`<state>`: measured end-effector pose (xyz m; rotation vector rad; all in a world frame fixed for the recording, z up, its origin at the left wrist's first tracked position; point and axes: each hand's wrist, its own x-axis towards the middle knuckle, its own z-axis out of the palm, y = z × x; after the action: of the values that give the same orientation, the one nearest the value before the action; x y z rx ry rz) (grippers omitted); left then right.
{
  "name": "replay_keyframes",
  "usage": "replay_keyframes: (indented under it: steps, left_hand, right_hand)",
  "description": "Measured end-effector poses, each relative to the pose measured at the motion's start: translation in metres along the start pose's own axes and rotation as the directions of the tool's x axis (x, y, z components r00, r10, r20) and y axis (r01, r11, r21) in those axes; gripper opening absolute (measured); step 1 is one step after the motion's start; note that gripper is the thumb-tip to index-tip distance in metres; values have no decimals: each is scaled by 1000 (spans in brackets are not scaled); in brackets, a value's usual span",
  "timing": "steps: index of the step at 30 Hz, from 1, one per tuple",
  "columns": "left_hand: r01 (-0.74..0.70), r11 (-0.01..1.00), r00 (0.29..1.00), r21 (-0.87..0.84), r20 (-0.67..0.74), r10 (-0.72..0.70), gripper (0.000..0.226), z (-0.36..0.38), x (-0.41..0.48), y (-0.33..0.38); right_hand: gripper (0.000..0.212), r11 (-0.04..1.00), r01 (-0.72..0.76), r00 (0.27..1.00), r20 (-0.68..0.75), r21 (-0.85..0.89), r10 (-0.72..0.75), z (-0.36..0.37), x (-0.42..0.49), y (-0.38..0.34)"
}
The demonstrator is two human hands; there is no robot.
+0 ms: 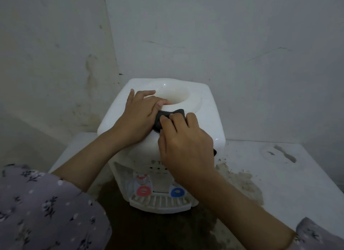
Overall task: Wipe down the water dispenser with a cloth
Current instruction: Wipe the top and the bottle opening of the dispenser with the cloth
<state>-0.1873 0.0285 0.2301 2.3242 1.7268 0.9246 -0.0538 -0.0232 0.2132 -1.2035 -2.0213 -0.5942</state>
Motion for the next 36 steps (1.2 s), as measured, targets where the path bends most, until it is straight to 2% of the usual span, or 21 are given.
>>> replay_keyframes:
  steps: [3,5,7,9,11,12,14,16,19,21,24,27,31,34,36]
  left_hand:
    - [-3,1000,1000,12,-6,3,39,1,-2,1]
    - [-3,1000,1000,18,11,3,39,1,-2,1]
    - [10,1000,999,-1,51,-10,39,-3,0,0]
    - [18,1000,993,-12,115,-16,39,-11,4,0]
    - [6,1000,983,-14,185,-3,39,-19,8,-3]
    - [-2,1000,978,-18,208,6,38,-22,11,-5]
    - [-16,999,979,-28,203,21,35,-27,13,-9]
    - [-19,1000,984,-22,178,22,34,-28,14,-11]
    - [-43,999,981,7,190,41,36,-29,14,-12]
    - [-67,998,982,13,177,64,38,-29,14,-13]
    - [-67,997,983,26,172,62,38,-29,13,-13]
    - [-73,997,981,38,180,65,39,-30,10,-13]
    - [-88,996,980,23,180,83,40,-29,7,-16]
    - [-84,996,981,7,178,81,40,-27,7,-18]
    - [-85,996,980,12,184,82,41,-25,8,-17]
  right_hand:
    - [17,999,30,999,22,10,-31,-2,-3,19]
    - [15,999,-24,999,43,-22,25,-4,-5,37]
    - [18,989,-146,986,83,-18,147,-6,-3,54]
    - [25,960,-278,945,186,28,268,-6,7,70]
    - [27,906,-404,891,278,129,357,-9,20,81]
    - [27,878,-442,880,279,182,385,-13,23,81]
    - [26,885,-412,908,180,216,379,-20,23,66]
    - [24,933,-300,953,103,198,285,-24,15,35]
    - [29,988,-100,985,155,116,82,-18,1,-1]
    - [31,999,-38,983,179,36,31,-16,2,-4]
    - [28,997,-68,975,209,-40,75,-20,8,5]
    - [23,978,-176,946,256,-111,199,-23,13,22]
    - [25,938,-302,914,229,-172,336,-21,18,40]
    - [25,933,-308,908,236,-186,347,-21,22,28]
    - [25,953,-271,924,240,-139,298,-25,22,9]
